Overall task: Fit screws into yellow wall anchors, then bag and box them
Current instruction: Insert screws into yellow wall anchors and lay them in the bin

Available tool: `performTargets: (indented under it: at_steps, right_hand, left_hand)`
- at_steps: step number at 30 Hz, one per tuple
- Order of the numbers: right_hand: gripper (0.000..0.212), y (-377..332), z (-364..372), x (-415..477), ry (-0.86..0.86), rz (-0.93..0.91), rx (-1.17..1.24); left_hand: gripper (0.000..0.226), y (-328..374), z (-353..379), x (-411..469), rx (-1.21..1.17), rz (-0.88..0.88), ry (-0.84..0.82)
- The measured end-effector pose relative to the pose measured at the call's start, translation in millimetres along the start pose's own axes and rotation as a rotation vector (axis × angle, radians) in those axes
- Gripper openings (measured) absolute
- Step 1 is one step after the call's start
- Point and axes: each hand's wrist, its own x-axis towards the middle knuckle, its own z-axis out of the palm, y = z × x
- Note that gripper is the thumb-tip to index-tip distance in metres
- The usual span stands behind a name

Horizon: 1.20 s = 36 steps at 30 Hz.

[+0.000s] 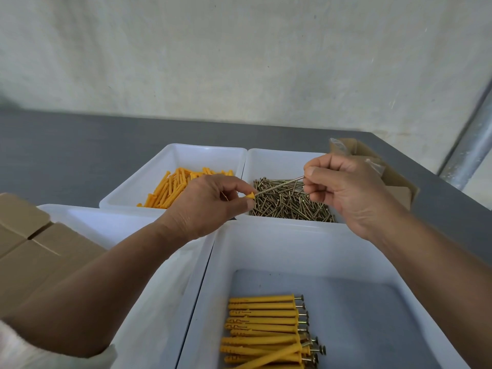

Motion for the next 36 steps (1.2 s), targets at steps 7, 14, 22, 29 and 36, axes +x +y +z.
performTargets:
  at_steps: [7,14,22,29,36]
  right_hand:
    - [0.012,0,1,-1,-0.01,0.011,0.003]
    - [0.011,1,8,-5,-0.078,0.03,-0.013]
    - [0.01,2,15,-10,-0.227,0.014,-0.223]
    - [0.019,0,16,-16,-0.373,-0.092,-0.544]
    - [0.019,-3,22,-24,-0.521,-0.207,-0.976]
  left_hand:
    - [0.016,2,1,-1,0.017,0.019,-0.007]
    - [0.016,6,2,-2,0.011,0.017,0.002]
    - [0.01,13,5,-5,0.035,0.022,-0.035]
    - [0.035,17,5,-6,0.043,-0.016,-0.083]
    - [0.044,24,8,-10,0.091,-0.015,-0.145]
